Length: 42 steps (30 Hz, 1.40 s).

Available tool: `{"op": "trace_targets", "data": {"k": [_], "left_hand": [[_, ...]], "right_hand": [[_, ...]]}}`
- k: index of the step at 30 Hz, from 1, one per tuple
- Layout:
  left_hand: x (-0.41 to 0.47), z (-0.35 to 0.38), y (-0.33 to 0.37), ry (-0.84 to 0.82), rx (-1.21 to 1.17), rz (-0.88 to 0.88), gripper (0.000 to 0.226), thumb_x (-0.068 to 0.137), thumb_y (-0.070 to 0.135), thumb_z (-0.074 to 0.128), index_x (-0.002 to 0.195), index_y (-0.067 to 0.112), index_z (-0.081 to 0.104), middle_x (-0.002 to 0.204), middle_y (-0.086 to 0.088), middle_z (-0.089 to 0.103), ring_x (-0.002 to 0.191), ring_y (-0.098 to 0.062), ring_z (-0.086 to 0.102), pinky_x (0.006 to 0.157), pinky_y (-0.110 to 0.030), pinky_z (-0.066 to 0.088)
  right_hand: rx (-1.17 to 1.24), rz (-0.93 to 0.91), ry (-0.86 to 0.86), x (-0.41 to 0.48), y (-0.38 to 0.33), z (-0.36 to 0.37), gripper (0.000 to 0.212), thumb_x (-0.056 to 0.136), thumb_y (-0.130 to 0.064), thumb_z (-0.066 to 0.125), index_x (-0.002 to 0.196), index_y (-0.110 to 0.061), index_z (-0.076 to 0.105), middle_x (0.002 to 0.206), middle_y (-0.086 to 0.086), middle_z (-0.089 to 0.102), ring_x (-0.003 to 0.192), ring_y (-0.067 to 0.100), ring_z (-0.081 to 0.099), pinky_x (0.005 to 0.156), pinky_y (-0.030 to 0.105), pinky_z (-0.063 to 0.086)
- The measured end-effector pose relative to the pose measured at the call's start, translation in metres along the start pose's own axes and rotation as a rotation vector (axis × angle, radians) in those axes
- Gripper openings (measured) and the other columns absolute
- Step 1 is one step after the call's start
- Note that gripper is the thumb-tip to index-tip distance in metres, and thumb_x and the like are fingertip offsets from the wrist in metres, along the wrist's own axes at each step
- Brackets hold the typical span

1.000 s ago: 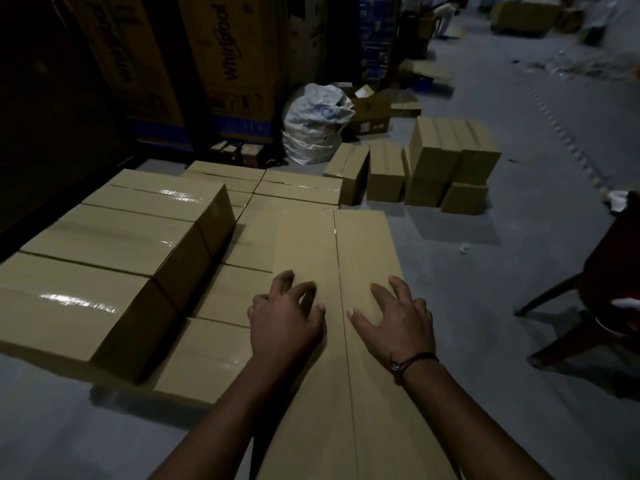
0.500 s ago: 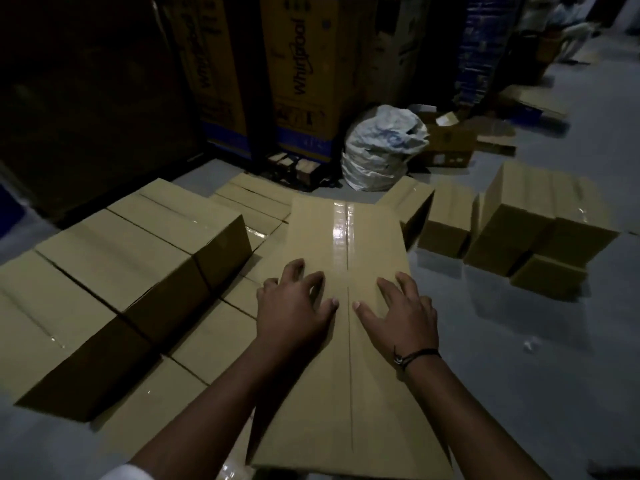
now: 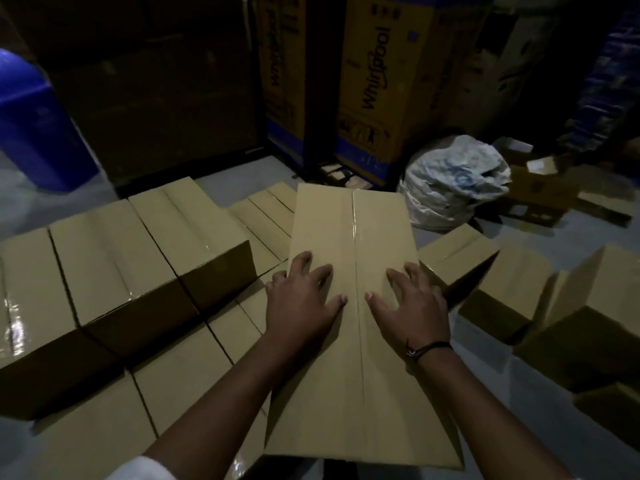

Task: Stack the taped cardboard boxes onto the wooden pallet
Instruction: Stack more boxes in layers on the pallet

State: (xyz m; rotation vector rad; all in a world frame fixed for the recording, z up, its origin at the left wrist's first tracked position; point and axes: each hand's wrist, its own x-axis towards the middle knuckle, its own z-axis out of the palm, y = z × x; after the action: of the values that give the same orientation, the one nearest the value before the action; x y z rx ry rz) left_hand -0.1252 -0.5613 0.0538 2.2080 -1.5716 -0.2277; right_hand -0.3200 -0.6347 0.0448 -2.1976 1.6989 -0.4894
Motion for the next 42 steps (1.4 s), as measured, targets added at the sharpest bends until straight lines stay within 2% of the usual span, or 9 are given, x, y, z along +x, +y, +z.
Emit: {"op": "trace_targets", "data": {"k": [6, 11, 16, 22, 28, 35, 38, 42], "left_hand": [[0.105, 0.048, 0.000, 0.027, -0.066, -0.095, 0.067, 0.083, 0.075, 0.055, 0.144, 0.047, 0.049, 0.160, 0.015, 0.027, 0.138, -0.028, 0.038, 0.111, -0.048, 0.033], [0.177, 0.075, -0.009, 0.000, -0.097, -0.171, 0.072, 0.081, 0.075, 0.056, 0.147, 0.047, 0.044, 0.162, 0.012, 0.023, 0.141, -0.029, 0.037, 0.112, -0.050, 0.035], [0.216, 0.121, -0.026, 0.017, -0.096, -0.284, 0.083, 0.082, 0.077, 0.050, 0.155, 0.047, 0.025, 0.165, 0.012, 0.014, 0.147, -0.026, 0.028, 0.115, -0.052, 0.032], [0.266, 0.159, -0.042, -0.037, -0.075, -0.494, 0.082, 0.084, 0.067, 0.060, 0.155, 0.043, 0.027, 0.166, 0.009, 0.010, 0.150, -0.029, 0.019, 0.116, -0.058, 0.032], [0.289, 0.199, -0.048, -0.047, -0.062, -0.664, 0.082, 0.084, 0.063, 0.063, 0.155, 0.044, 0.026, 0.166, 0.010, 0.009, 0.150, -0.025, 0.020, 0.117, -0.056, 0.032], [0.297, 0.234, -0.059, -0.005, -0.063, -0.741, 0.079, 0.083, 0.066, 0.057, 0.154, 0.046, 0.030, 0.164, 0.009, 0.014, 0.147, -0.023, 0.027, 0.112, -0.055, 0.037], [0.310, 0.238, -0.082, 0.004, -0.066, -0.744, 0.079, 0.082, 0.068, 0.054, 0.154, 0.044, 0.032, 0.164, 0.008, 0.016, 0.145, -0.023, 0.031, 0.111, -0.056, 0.037], [0.338, 0.235, -0.128, 0.036, -0.073, -0.744, 0.078, 0.084, 0.064, 0.060, 0.154, 0.041, 0.033, 0.163, 0.007, 0.017, 0.146, -0.025, 0.030, 0.114, -0.054, 0.034]], "right_hand": [[-0.038, -0.099, 0.025, 0.131, 0.026, 0.026, 0.058, 0.086, -0.067, 0.056, 0.134, -0.035, 0.059, 0.152, -0.005, 0.041, 0.131, 0.028, 0.044, 0.107, 0.044, 0.036], [-0.050, -0.198, -0.024, 0.231, 0.029, 0.046, 0.054, 0.085, -0.063, 0.060, 0.132, -0.035, 0.060, 0.151, -0.006, 0.040, 0.123, 0.030, 0.048, 0.104, 0.046, 0.040], [-0.027, -0.314, -0.106, 0.307, 0.032, 0.097, 0.052, 0.086, -0.055, 0.064, 0.131, -0.029, 0.062, 0.152, -0.002, 0.040, 0.125, 0.034, 0.046, 0.102, 0.051, 0.040], [0.021, -0.451, -0.295, 0.389, 0.039, 0.163, 0.049, 0.089, -0.048, 0.065, 0.134, -0.028, 0.060, 0.155, -0.001, 0.035, 0.124, 0.033, 0.045, 0.102, 0.050, 0.042], [0.023, -0.560, -0.466, 0.433, 0.058, 0.213, 0.048, 0.092, -0.046, 0.061, 0.137, -0.030, 0.057, 0.158, -0.004, 0.029, 0.130, 0.029, 0.041, 0.105, 0.046, 0.042], [0.057, -0.670, -0.486, 0.455, 0.083, 0.256, 0.044, 0.093, -0.042, 0.055, 0.133, -0.025, 0.062, 0.154, -0.003, 0.039, 0.128, 0.026, 0.044, 0.106, 0.044, 0.042], [0.045, -0.696, -0.495, 0.470, 0.069, 0.280, 0.045, 0.093, -0.044, 0.052, 0.132, -0.024, 0.063, 0.152, -0.001, 0.041, 0.127, 0.028, 0.045, 0.106, 0.047, 0.043], [0.099, -0.665, -0.516, 0.494, 0.031, 0.315, 0.041, 0.092, -0.036, 0.063, 0.130, -0.020, 0.064, 0.149, 0.001, 0.045, 0.124, 0.032, 0.045, 0.104, 0.045, 0.044]]}}
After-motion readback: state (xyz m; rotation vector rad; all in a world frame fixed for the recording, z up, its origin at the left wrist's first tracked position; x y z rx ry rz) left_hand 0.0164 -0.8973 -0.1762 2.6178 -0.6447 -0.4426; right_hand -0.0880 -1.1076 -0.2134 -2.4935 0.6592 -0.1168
